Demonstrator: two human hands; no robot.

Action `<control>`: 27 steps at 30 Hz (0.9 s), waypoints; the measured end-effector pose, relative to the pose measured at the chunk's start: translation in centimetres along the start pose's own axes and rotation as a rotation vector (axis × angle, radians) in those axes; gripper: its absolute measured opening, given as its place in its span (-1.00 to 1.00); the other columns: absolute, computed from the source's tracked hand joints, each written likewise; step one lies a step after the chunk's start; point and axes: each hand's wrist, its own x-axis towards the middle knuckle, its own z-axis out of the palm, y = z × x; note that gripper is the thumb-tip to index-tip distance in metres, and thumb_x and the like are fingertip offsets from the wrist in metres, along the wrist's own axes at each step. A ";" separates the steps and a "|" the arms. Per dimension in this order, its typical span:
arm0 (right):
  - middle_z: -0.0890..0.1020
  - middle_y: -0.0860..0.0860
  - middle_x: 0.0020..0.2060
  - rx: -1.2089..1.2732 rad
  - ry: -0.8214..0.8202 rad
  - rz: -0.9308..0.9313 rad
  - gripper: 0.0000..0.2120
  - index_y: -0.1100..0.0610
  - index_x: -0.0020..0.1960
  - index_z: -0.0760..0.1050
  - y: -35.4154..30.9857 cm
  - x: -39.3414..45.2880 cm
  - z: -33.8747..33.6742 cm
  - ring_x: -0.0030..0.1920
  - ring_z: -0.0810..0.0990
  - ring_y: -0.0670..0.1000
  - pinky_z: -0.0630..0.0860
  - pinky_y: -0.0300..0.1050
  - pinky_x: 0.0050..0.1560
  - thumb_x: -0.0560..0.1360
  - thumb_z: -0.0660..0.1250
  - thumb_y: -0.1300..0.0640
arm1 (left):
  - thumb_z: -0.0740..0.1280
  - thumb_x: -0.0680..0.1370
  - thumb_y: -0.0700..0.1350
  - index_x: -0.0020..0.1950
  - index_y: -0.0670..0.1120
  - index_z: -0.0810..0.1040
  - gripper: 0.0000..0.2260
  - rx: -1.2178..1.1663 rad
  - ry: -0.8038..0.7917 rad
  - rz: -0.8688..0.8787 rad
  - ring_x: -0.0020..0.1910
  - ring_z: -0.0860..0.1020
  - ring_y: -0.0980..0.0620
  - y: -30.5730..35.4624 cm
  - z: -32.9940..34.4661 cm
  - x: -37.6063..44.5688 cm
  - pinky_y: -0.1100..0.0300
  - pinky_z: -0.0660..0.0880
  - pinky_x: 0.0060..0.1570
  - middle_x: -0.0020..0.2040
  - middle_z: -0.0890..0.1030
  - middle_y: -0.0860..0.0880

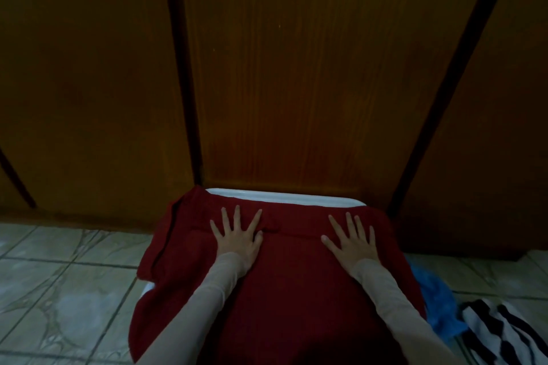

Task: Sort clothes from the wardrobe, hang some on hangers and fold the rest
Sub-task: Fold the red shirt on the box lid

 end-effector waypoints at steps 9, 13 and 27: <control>-0.26 0.05 0.51 -0.006 0.029 -0.001 -0.41 -0.15 0.49 -0.31 0.1 2.5 -0.2 0.50 -0.30 0.05 -0.33 0.10 0.46 0.56 -0.20 -0.30 | -0.14 0.63 0.16 0.49 0.21 -0.28 -0.53 -0.018 0.027 0.010 0.48 -0.32 -0.23 0.0 0.1 2.8 -0.26 -0.29 0.38 0.54 -0.24 -0.11; -0.28 0.06 0.51 -0.016 0.003 0.001 -0.40 -0.14 0.49 -0.33 0.0 2.6 -0.3 0.50 -0.31 0.06 -0.34 0.11 0.45 0.56 -0.19 -0.29 | -0.15 0.63 0.17 0.48 0.21 -0.29 -0.52 -0.017 0.018 0.025 0.48 -0.32 -0.22 -0.2 0.1 3.1 -0.24 -0.30 0.39 0.54 -0.25 -0.11; -0.22 -0.07 0.52 -0.143 -0.143 -0.291 -0.49 0.01 0.53 -0.25 0.8 -1.7 -2.1 0.51 -0.20 -0.06 -0.12 0.13 0.48 0.66 -0.12 0.00 | -0.21 0.58 0.24 0.52 0.12 -0.22 -0.46 0.046 -0.066 0.346 0.48 -0.34 0.05 -0.6 -0.1 -1.5 -0.21 -0.34 0.37 0.53 -0.30 0.01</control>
